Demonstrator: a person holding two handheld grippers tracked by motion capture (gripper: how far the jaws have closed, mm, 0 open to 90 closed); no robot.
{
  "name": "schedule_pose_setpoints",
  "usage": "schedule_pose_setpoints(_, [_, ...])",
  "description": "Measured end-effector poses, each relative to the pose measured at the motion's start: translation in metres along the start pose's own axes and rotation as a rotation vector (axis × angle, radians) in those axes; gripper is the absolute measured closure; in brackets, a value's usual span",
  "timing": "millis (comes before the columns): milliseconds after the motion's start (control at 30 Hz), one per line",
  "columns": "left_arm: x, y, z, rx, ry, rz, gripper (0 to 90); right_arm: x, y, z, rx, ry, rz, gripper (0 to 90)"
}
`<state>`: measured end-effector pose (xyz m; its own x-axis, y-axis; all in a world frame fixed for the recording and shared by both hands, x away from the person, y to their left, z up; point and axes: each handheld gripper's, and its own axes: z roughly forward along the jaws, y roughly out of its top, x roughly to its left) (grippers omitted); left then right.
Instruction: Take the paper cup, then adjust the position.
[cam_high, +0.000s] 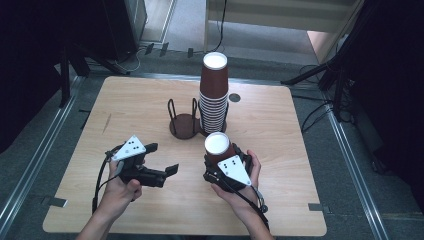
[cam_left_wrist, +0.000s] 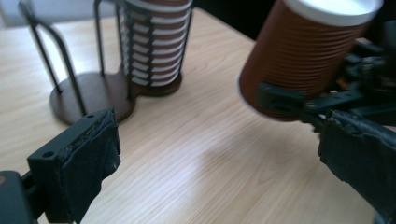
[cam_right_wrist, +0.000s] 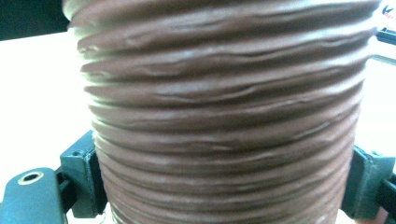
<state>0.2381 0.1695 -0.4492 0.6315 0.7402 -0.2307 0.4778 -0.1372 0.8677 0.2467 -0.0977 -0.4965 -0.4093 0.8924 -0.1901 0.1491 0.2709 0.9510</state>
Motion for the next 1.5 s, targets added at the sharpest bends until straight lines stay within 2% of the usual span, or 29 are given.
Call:
schedule_pose_setpoints(67, [0.001,-0.002,0.002,0.006,0.002,-0.009,0.0,0.002,-0.001,0.0,0.002,0.004,-0.003,11.1])
schedule_pose_setpoints(133, [0.002,-0.002,0.002,-0.004,-0.022,-0.027,0.0,0.004,-0.002,0.0,0.003,0.005,-0.013,11.0])
schedule_pose_setpoints(267, [0.004,0.0,-0.001,-0.061,-0.038,-0.003,0.0,0.008,-0.002,0.001,0.003,0.005,-0.028,11.0])
schedule_pose_setpoints(300, [0.005,0.0,0.0,-0.058,-0.042,-0.011,0.0,0.008,-0.003,0.001,0.004,0.006,-0.032,11.0])
schedule_pose_setpoints(367, [0.005,0.0,0.001,-0.049,-0.016,-0.013,0.0,0.01,-0.003,0.001,0.004,0.007,-0.033,11.1])
schedule_pose_setpoints(400, [0.005,-0.001,0.001,-0.041,-0.018,-0.009,0.0,0.011,-0.003,0.002,0.005,0.005,-0.038,11.1])
schedule_pose_setpoints(533, [0.004,0.0,0.001,-0.037,-0.073,-0.011,0.1,0.016,-0.004,0.002,0.002,0.004,-0.066,11.0])
schedule_pose_setpoints(700, [-0.004,0.001,0.003,-0.027,-0.115,0.022,0.1,0.024,-0.006,0.0,-0.007,0.001,-0.113,11.1])
schedule_pose_setpoints(767, [-0.006,0.001,0.004,-0.007,-0.13,0.034,0.1,0.026,-0.006,0.0,-0.017,0.004,-0.125,11.1])
schedule_pose_setpoints(833, [-0.008,0.001,0.006,0.015,-0.133,0.033,0.1,0.029,-0.007,0.001,-0.019,0.01,-0.13,11.1])
schedule_pose_setpoints(967, [-0.013,0.003,0.01,0.05,-0.137,0.059,0.1,0.038,-0.009,0.001,-0.024,0.03,-0.157,11.1])
schedule_pose_setpoints(1133, [-0.021,0.005,0.013,0.079,-0.126,0.099,3.4,0.052,-0.013,0.0,-0.041,0.066,-0.216,11.1])
schedule_pose_setpoints(1233, [-0.025,0.006,0.016,0.103,-0.145,0.129,4.6,0.056,-0.014,-0.001,-0.043,0.077,-0.232,11.1])
schedule_pose_setpoints(1333, [-0.028,0.006,0.019,0.114,-0.144,0.146,5.9,0.057,-0.016,-0.002,-0.048,0.087,-0.236,11.1])
schedule_pose_setpoints(1500, [-0.034,0.007,0.024,0.14,-0.156,0.183,8.6,0.06,-0.018,-0.005,-0.063,0.115,-0.276,11.0])
